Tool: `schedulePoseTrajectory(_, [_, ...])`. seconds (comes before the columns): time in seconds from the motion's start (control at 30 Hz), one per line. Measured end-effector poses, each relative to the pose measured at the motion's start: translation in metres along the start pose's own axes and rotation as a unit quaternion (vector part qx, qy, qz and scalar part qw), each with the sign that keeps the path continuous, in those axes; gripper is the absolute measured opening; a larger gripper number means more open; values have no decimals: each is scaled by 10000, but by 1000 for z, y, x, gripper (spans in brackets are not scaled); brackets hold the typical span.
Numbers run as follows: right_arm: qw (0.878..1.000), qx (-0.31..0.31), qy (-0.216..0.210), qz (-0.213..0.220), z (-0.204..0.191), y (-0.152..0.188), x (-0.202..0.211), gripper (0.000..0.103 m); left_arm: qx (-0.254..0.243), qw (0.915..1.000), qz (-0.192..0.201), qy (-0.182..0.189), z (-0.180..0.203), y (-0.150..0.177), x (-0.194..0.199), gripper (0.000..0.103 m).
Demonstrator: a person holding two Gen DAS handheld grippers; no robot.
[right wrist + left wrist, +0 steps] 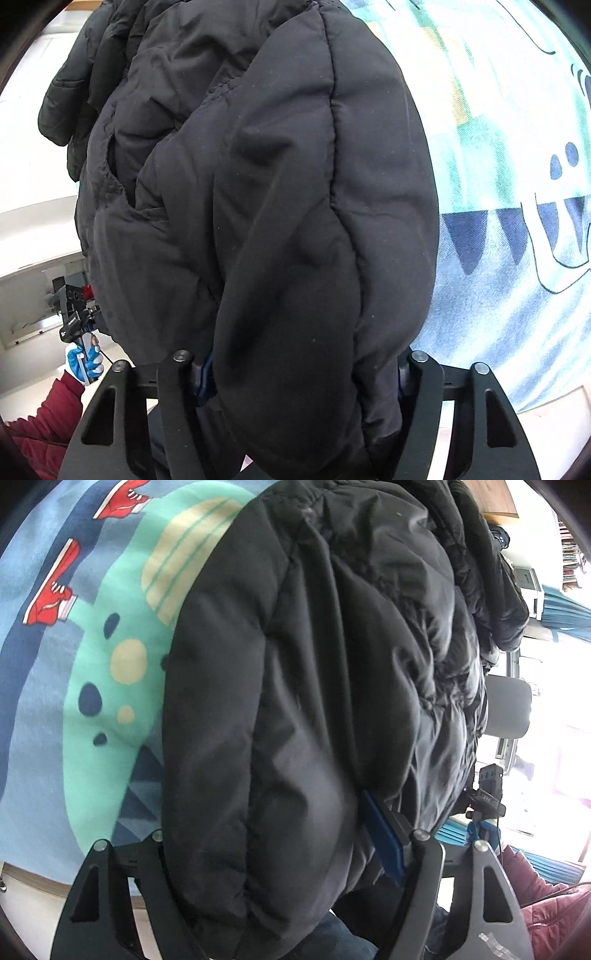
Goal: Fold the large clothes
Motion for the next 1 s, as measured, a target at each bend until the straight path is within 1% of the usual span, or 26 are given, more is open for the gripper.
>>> schedulePoseTrajectory(0.07, [10000,0,-41,-9,-1,-2,-1,61,-5,10000,5,7,5,2,0,70])
schedulePoseTrajectory(0.17, [10000,41,-75,-19,-2,-4,-1,52,5,10000,52,-2,12,5,-2,61])
schedulePoseTrajectory(0.23, [9999,74,-102,-27,-7,-5,-2,46,-15,10000,67,-38,17,6,-3,46])
schedulePoseTrajectory(0.27, [9999,101,-113,-32,-9,-6,-2,41,-45,9999,78,-86,21,7,-4,42])
schedulePoseTrajectory(0.3, [9998,138,-121,-35,-10,-6,-1,36,-74,9999,89,-120,23,8,-6,35])
schedulePoseTrajectory(0.33, [9998,177,-130,-36,-12,-6,1,34,-110,9998,105,-155,25,8,-6,30])
schedulePoseTrajectory(0.4, [9996,251,-142,-23,-15,-7,5,27,-172,9996,139,-194,33,9,-5,26])
schedulePoseTrajectory(0.43, [9994,294,-155,-2,-22,-3,4,26,-198,9995,152,-200,37,10,-5,24])
schedulePoseTrajectory(0.53, [9989,396,-231,77,-40,0,7,21,-285,9991,210,-214,45,9,0,21])
schedulePoseTrajectory(0.6, [9981,466,-339,231,-48,-1,14,19,-342,9989,259,-179,52,8,6,20])
schedulePoseTrajectory(0.73, [9965,541,-454,457,-59,2,27,16,-399,9984,410,-23,73,7,17,19])
schedulePoseTrajectory(0.8, [9952,593,-492,597,-64,1,35,15,-442,9975,536,86,87,5,26,19])
schedulePoseTrajectory(0.83, [9946,609,-527,658,-67,0,39,14,-462,9972,568,121,85,4,32,19])
schedulePoseTrajectory(0.87, [9938,626,-560,723,-71,-1,43,14,-491,9967,628,175,92,2,37,19])
schedulePoseTrajectory(1.0, [9901,756,-607,1017,-76,-7,68,13,-640,9947,783,169,103,-3,58,18])
Point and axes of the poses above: each gripper's, at about its wrist camera, not at the fingertips, and x roughly against the way its jaws point, z to its right, y to its underside, the point moved 10 cm from there along -x, roughly the way its jaws point, and after that the axes turned 11 degrees about -z, right-handed, at the moved point
